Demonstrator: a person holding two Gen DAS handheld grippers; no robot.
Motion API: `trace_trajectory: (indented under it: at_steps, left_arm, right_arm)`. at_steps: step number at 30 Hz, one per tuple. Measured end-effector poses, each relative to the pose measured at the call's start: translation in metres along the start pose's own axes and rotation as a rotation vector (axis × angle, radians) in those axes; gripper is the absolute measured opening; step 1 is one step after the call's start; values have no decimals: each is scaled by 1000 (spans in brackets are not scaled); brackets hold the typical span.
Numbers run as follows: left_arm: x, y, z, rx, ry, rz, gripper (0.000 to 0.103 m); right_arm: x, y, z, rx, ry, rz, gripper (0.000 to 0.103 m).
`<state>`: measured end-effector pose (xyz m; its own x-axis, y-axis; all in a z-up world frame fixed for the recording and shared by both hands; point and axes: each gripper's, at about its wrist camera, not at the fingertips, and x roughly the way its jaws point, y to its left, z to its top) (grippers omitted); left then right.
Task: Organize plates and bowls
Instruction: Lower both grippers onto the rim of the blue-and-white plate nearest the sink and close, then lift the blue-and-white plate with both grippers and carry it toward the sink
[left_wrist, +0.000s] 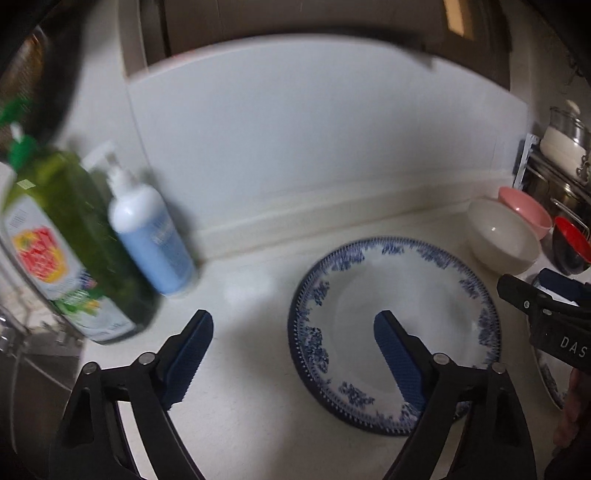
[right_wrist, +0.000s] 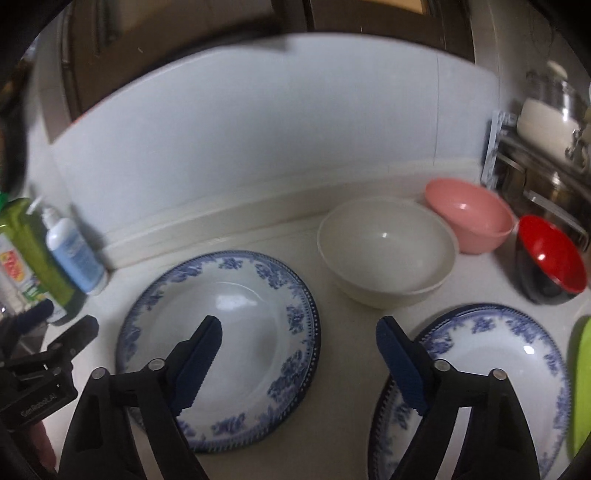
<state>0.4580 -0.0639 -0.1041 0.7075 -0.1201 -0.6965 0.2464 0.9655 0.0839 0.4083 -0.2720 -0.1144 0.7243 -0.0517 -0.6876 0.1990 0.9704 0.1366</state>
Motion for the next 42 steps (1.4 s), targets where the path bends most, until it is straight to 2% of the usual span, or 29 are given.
trace_trajectory:
  at_steps: [5, 11, 16, 21, 28, 32, 38, 42]
  left_arm:
    - [33, -1, -4, 2, 71, -36, 78]
    - [47, -3, -5, 15, 89, -57, 77]
    - [57, -2, -4, 15, 114, -82, 65]
    - [67, -1, -4, 6, 146, -107, 48]
    - [71, 2, -5, 3, 168, -111, 40]
    - [70, 2, -5, 7, 175, -85, 35]
    - [65, 7, -7, -6, 193, -56, 33]
    - [54, 12, -11, -26, 201, -49, 33]
  right_arm:
    - [27, -1, -2, 13, 56, -11, 77]
    - [40, -4, -6, 27, 95, -12, 68]
    - [51, -6, -5, 51, 135, 8, 60]
    - [56, -5, -3, 46, 143, 2, 52]
    - [59, -1, -3, 15, 151, -13, 40]
    - [59, 0, -2, 4, 155, -34, 35]
    - [54, 2, -2, 7, 161, -22, 33]
    - [39, 11, -1, -23, 131, -19, 33]
